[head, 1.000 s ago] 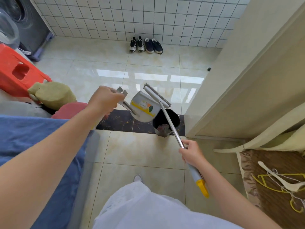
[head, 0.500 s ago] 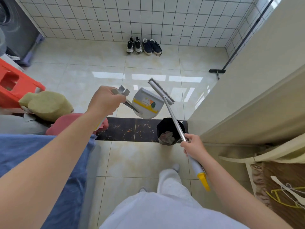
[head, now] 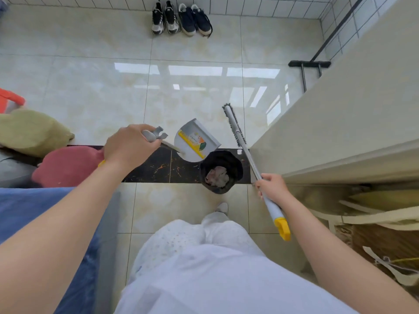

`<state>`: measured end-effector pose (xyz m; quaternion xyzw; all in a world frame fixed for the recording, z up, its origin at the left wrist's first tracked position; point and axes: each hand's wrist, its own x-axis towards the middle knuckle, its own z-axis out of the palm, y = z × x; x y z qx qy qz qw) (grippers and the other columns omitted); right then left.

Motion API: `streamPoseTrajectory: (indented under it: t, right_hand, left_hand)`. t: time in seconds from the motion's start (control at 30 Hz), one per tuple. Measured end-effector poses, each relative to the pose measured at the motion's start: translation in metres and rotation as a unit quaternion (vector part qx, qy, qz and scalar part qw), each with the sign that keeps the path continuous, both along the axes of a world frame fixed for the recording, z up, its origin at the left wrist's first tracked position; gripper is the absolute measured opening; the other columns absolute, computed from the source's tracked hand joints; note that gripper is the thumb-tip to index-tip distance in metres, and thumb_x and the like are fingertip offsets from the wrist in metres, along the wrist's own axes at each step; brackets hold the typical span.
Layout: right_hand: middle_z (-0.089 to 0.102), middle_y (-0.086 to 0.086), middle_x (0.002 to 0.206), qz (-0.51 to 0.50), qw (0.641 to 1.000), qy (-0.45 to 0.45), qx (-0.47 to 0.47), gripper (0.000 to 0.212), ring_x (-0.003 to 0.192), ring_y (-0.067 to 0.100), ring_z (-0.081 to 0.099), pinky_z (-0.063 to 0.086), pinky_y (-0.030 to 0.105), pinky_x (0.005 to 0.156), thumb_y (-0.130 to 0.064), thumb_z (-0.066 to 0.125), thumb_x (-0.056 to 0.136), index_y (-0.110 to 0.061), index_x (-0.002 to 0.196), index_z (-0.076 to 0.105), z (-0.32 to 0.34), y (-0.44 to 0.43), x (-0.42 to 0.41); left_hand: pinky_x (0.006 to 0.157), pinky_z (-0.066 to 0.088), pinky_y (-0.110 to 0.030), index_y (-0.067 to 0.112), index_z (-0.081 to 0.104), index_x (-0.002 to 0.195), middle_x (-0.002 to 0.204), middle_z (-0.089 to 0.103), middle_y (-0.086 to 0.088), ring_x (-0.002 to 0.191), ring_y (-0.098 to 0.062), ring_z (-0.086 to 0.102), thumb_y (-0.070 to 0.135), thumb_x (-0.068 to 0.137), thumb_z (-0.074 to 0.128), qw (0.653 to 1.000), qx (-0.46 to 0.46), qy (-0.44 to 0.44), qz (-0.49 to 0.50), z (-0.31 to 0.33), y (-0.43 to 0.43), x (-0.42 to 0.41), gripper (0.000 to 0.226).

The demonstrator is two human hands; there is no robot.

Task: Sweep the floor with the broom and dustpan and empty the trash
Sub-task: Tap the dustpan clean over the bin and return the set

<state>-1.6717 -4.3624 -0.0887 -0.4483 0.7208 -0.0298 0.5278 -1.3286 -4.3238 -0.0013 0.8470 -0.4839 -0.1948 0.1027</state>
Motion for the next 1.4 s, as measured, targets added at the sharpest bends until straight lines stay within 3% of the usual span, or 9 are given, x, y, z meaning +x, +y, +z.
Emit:
streamPoseTrajectory:
  t: [0.23,0.57,0.73,0.93,1.0,1.07,1.27,1.33,1.4]
  right_hand:
    - [0.048,0.009,0.059,-0.059,0.997,0.001,0.056,0.024,0.045,0.018,0.042,0.039,0.019,0.036,0.002,0.044,0.091,-0.005,0.068,0.049,-0.044,-0.037,-0.008]
    - [0.047,0.011,0.061,-0.113,0.989,0.019,0.094,0.023,0.045,0.020,0.041,0.039,0.017,0.034,0.002,0.042,0.090,-0.006,0.068,0.043,-0.095,-0.086,0.022]
    - [0.046,0.012,0.060,-0.120,0.986,0.013,0.111,0.015,0.043,0.019,0.041,0.037,0.014,0.033,0.002,0.042,0.089,-0.004,0.078,0.049,-0.110,-0.106,0.036]
    - [0.047,0.012,0.064,-0.201,0.962,-0.074,0.170,0.013,0.044,0.018,0.041,0.036,0.017,0.033,0.003,0.044,0.091,-0.001,0.082,0.051,-0.120,-0.117,0.058]
    - [0.047,0.012,0.065,-0.192,0.960,-0.092,0.182,0.015,0.046,0.019,0.040,0.036,0.016,0.034,0.003,0.045,0.092,0.006,0.097,0.059,-0.113,-0.118,0.065]
    - [0.047,0.012,0.066,-0.189,0.956,-0.110,0.195,0.029,0.043,0.017,0.041,0.036,0.017,0.035,0.003,0.044,0.092,0.021,0.114,0.049,-0.105,-0.116,0.068]
    - [0.049,0.010,0.066,-0.226,0.930,-0.181,0.225,0.020,0.037,0.010,0.043,0.037,0.017,0.036,0.001,0.042,0.093,-0.004,0.105,0.056,-0.081,-0.099,0.067]
    - [0.049,0.011,0.066,-0.216,0.940,-0.162,0.208,0.024,0.036,0.010,0.043,0.037,0.018,0.036,0.002,0.043,0.094,-0.002,0.112,0.058,-0.076,-0.089,0.065]
    - [0.048,0.012,0.066,-0.186,0.957,-0.130,0.181,0.027,0.035,0.010,0.042,0.037,0.019,0.036,0.003,0.043,0.093,0.011,0.116,0.056,-0.075,-0.083,0.065]
  left_hand:
    - [0.068,0.048,-0.029,0.043,0.066,0.106,0.086,0.069,0.003,0.079,-0.024,0.062,0.048,0.085,0.056,0.989,0.067,-0.064,-0.120,-0.022,-0.047,-0.001,0.023]
    - [0.058,0.046,-0.026,0.041,0.070,0.105,0.080,0.071,0.002,0.069,-0.023,0.060,0.046,0.084,0.058,0.963,0.073,-0.095,-0.240,-0.056,-0.122,0.013,0.024]
    - [0.055,0.043,-0.024,0.038,0.071,0.103,0.075,0.070,0.000,0.060,-0.019,0.049,0.046,0.084,0.060,0.962,0.069,-0.098,-0.246,-0.065,-0.144,0.013,0.024]
    - [0.058,0.046,-0.026,0.039,0.070,0.107,0.078,0.070,0.000,0.062,-0.018,0.048,0.045,0.085,0.059,0.963,0.082,-0.099,-0.238,-0.065,-0.162,0.017,0.026]
    - [0.058,0.041,-0.024,0.040,0.069,0.109,0.080,0.069,0.000,0.062,-0.017,0.045,0.046,0.085,0.058,0.961,0.087,-0.107,-0.239,-0.066,-0.166,0.015,0.027]
    - [0.057,0.038,-0.023,0.040,0.068,0.109,0.081,0.069,0.000,0.064,-0.017,0.044,0.048,0.085,0.057,0.961,0.089,-0.111,-0.237,-0.067,-0.170,0.014,0.028]
    - [0.059,0.043,-0.024,0.036,0.068,0.109,0.082,0.070,-0.002,0.064,-0.019,0.048,0.049,0.085,0.055,0.960,0.090,-0.114,-0.239,-0.064,-0.177,0.018,0.031]
    - [0.057,0.040,-0.023,0.035,0.068,0.107,0.080,0.069,-0.001,0.062,-0.019,0.049,0.051,0.085,0.055,0.959,0.085,-0.122,-0.242,-0.065,-0.177,0.018,0.031]
    - [0.056,0.037,-0.023,0.033,0.068,0.103,0.077,0.068,-0.001,0.062,-0.020,0.051,0.051,0.084,0.055,0.956,0.080,-0.133,-0.247,-0.068,-0.177,0.017,0.029]
